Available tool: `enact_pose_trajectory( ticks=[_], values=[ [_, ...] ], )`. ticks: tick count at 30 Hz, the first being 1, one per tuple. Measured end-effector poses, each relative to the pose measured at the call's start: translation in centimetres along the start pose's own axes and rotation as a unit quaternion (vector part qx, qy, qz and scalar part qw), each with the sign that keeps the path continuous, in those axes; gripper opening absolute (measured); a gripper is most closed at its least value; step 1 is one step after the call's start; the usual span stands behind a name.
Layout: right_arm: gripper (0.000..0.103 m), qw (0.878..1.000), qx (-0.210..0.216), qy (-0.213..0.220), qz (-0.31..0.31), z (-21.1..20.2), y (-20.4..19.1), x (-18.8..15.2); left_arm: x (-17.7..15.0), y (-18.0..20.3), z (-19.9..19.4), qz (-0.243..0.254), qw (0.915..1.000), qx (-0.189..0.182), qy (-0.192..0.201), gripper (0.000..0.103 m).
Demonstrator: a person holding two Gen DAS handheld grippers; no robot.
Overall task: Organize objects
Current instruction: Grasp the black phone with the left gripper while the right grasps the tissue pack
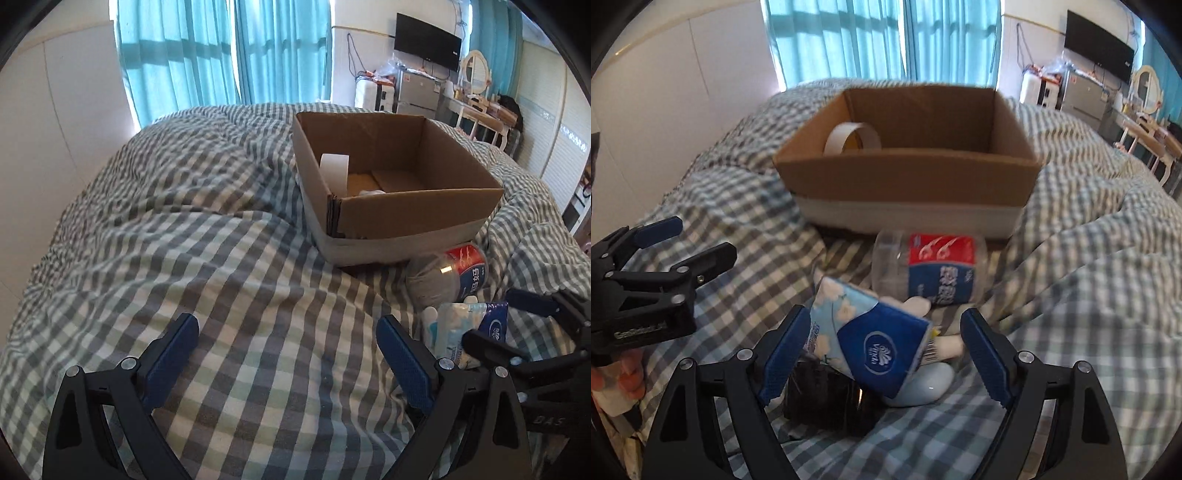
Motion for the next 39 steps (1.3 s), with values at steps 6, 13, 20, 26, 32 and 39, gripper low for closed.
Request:
enact_pose_trajectory(
  ticks=[6, 13, 20, 26, 32, 39],
  values=[
    [0.084, 1.000, 0.004, -0.023, -0.006, 2.6, -0.7, -0.3, -0.7, -0.6, 0.4, -0.005, 1.0000, -0.005, -0.001, 0.100],
    [0.039, 0.999, 0.000, 0.032, -0.015, -0.8, -1.0, -0.5, -1.0, 0.6, 0.5, 0.012, 0.9999, 0.003, -0.006, 0.100],
    [0.022, 0.996, -0.012, 0.081, 0.026, -5.0, 1.8, 0.2, -2.0, 4.2, 0.2, 0.052, 0.9980, -0.027, -0.023, 0.100],
    [0.021, 0.994, -0.054, 0.082, 0.042, -6.5, 4.5, -1.0, -3.3, 7.8, 0.5, 0.077, 0.9932, -0.074, -0.047, 0.100],
    [0.021, 0.994, -0.055, 0.071, 0.055, -5.8, 5.1, -3.0, -5.4, 11.8, 1.8, 0.138, 0.9815, -0.107, -0.079, 0.100],
    [0.021, 0.994, -0.051, 0.073, 0.063, -6.0, 5.4, -3.5, -6.4, 12.8, 3.6, 0.138, 0.9735, -0.137, -0.121, 0.099]
  ],
)
Point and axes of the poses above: each gripper's, at about its wrist camera, not at the fingertips, and z roughly the way its jaws point, y to its right, x to its top, the point moved 3 cm from there along z, roughly the way its jaws point, and after that the axes turned 4 degrees about -x, right-handed, at the moved point
